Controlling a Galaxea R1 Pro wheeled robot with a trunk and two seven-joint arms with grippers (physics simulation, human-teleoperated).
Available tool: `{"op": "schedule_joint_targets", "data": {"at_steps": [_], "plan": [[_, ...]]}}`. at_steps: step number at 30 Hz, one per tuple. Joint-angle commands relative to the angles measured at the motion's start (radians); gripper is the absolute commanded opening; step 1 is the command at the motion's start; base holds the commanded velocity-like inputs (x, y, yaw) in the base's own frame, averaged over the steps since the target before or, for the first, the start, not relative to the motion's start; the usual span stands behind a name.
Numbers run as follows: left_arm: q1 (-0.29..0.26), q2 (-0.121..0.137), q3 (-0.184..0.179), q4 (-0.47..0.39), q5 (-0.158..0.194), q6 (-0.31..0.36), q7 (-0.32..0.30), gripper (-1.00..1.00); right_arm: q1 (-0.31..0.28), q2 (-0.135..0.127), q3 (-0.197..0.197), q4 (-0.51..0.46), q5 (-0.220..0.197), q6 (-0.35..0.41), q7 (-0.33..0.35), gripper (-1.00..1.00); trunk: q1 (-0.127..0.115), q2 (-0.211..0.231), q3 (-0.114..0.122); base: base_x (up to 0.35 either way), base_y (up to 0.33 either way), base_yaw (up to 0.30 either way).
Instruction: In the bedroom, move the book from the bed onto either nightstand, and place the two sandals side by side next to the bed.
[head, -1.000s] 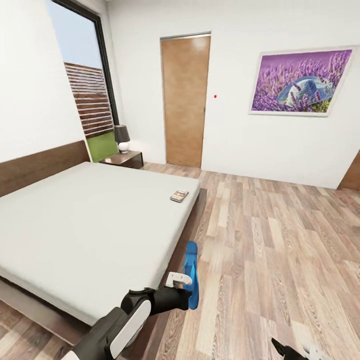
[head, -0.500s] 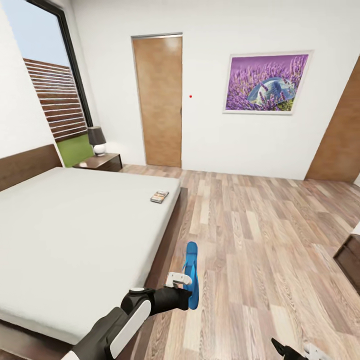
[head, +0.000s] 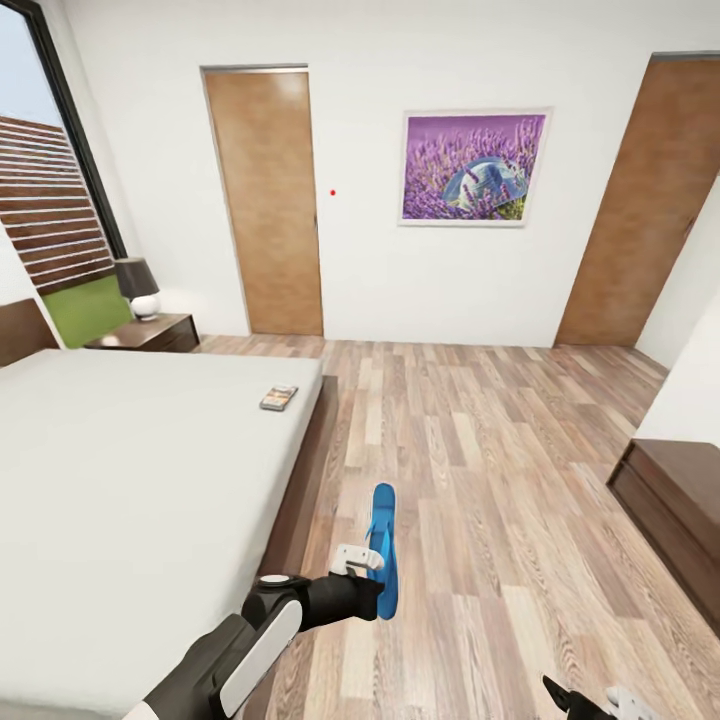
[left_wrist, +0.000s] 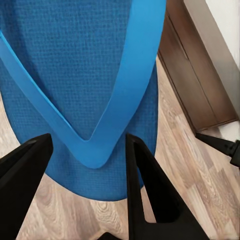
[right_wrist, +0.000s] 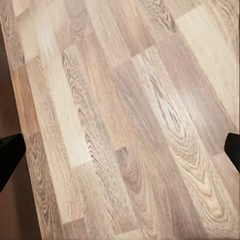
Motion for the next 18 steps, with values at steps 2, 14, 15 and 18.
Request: {"op": "schedule_joint_targets", "data": {"at_steps": [2, 14, 15, 18], "plan": [[-0.001, 0.001, -0.001, -0.001, 0.004, 0.003, 0.0, -1.0, -0.001, 0.0, -0.003, -0.001, -0.009, 0.009, 0.004, 1.0, 0.0, -0.001, -0.001, 0.0, 0.0, -0.282], [-0.001, 0.001, -0.001, -0.001, 0.004, 0.003, 0.0, -1.0, 0.0, 0.0, -0.003, -0.001, -0.009, 0.009, 0.004, 1.0, 0.0, -0.001, -0.001, 0.0, 0.0, -0.282], [-0.001, 0.001, -0.001, -0.001, 0.004, 0.003, 0.0, -1.0, 0.0, 0.0, -0.003, -0.001, -0.009, 0.009, 0.004, 1.0, 0.0, -0.001, -0.001, 0.0, 0.0, -0.282], [-0.001, 0.001, -0.001, -0.001, 0.004, 0.003, 0.0, -1.0, 0.0, 0.0, -0.003, -0.001, -0.009, 0.009, 0.004, 1.0, 0.0, -0.001, -0.001, 0.0, 0.0, -0.282]]}}
